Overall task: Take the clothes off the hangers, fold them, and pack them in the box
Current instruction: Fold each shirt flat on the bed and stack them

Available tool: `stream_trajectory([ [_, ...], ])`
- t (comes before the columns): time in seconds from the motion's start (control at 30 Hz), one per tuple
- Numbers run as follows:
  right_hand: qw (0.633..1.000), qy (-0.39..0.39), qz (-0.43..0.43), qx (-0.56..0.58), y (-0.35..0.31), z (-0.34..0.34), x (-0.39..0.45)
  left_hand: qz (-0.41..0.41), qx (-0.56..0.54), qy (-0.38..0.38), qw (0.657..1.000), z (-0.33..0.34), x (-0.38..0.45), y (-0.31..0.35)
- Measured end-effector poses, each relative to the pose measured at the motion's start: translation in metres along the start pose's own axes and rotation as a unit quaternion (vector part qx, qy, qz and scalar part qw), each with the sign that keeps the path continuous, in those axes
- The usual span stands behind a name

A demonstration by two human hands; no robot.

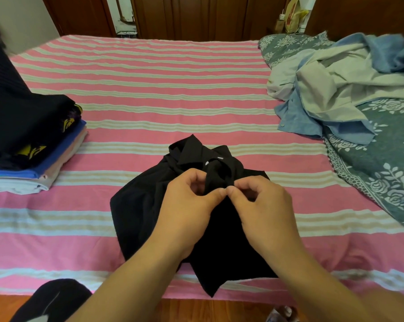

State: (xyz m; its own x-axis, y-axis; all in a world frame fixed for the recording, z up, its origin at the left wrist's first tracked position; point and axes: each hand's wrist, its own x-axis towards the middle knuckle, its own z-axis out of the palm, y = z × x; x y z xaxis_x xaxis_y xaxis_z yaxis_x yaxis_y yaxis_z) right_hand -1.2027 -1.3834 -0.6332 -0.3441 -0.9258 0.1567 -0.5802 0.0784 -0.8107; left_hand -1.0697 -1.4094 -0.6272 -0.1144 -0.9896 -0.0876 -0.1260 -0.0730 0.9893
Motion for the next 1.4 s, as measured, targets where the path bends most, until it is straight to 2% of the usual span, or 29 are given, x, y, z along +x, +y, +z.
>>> stream_trajectory([
  [0.2,0.999,-0.017,0.031,0.033,-0.002,-0.005,-0.002,0.009,0.015,0.016,1.000,0.000,0.001,-0.003],
  [0.37,0.970,-0.138,0.112,0.168,-0.002,-0.019,0.003,0.026,0.029,0.036,0.999,-0.003,0.007,-0.003],
  [0.47,0.952,-0.174,0.128,0.217,-0.002,-0.024,0.007,0.018,0.029,0.012,0.999,-0.004,0.008,-0.005],
  [0.67,0.954,-0.183,0.114,0.209,-0.003,-0.023,0.012,-0.007,0.002,-0.030,1.000,-0.007,0.009,-0.004],
  [0.8,0.967,-0.155,0.118,0.165,-0.006,-0.015,0.007,0.008,0.030,-0.024,0.999,-0.007,0.009,-0.004],
  [0.93,0.962,-0.135,0.150,0.184,-0.006,-0.008,0.004,0.015,0.040,-0.017,0.999,-0.008,0.009,-0.005],
  [1.0,0.984,-0.108,0.097,0.099,-0.003,-0.007,0.002,0.012,0.036,-0.018,0.999,-0.008,0.008,-0.005],
  [1.07,0.997,-0.049,-0.015,-0.053,-0.001,-0.006,-0.001,0.006,0.028,-0.026,0.999,-0.004,0.007,-0.005],
  [1.13,0.979,-0.005,-0.119,-0.165,-0.002,-0.006,-0.003,0.002,0.022,-0.038,0.999,0.000,0.006,-0.005],
  [1.2,0.970,-0.011,-0.150,-0.192,-0.003,-0.004,-0.003,0.012,0.027,-0.024,0.999,0.000,0.007,-0.007],
  [1.27,0.990,-0.058,-0.071,-0.108,-0.004,-0.006,0.003,0.030,0.046,-0.005,0.998,-0.003,0.013,-0.011],
  [1.3,0.995,-0.099,0.006,-0.010,-0.005,-0.008,0.008,0.046,0.064,-0.003,0.997,-0.004,0.015,-0.012],
  [1.33,0.980,-0.143,0.094,0.102,-0.005,-0.012,0.014,0.064,0.086,-0.008,0.994,-0.005,0.016,-0.012],
  [1.4,0.901,-0.232,0.238,0.277,-0.003,-0.023,0.024,0.095,0.116,-0.038,0.988,-0.006,0.018,-0.010],
])
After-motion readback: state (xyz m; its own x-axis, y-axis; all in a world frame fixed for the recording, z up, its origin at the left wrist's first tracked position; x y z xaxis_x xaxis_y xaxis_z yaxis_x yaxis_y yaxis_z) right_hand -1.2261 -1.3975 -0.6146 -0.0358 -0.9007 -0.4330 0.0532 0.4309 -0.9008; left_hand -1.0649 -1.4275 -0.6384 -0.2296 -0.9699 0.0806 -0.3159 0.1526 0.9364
